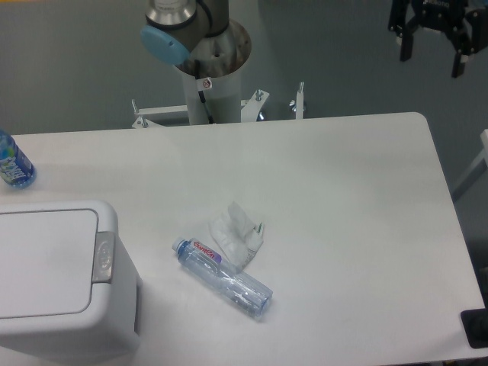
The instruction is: Open the trash can
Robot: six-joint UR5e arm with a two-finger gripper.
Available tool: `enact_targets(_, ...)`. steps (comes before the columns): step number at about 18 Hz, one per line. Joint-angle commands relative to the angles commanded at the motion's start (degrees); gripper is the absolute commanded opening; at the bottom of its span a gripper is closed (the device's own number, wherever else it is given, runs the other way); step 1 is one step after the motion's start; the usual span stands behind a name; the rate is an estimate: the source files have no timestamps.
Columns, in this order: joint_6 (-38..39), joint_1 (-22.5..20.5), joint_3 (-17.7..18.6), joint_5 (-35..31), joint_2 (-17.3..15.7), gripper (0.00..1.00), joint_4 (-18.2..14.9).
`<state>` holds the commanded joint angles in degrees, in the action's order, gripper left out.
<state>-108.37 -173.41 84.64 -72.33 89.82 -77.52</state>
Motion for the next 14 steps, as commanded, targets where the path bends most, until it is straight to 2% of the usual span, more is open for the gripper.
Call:
enact_targets(4,0.26,0.17,0.0,-0.18,-0.17,1.0,-0.09)
enact_targets(5,2.35,0.35,0.0,-0.09,-0.18,1.0,-0.09)
enact_targets(9,22.63,3.77,-0.17,0.17,-0.53,1.0,0.7)
enact_targets(12,28.29,7.02,0.96,-0.18,-0.7,1.0,4.65)
enact_targets(14,31.8,8.87,1.05,-0.35,-0.79,1.0,4.83)
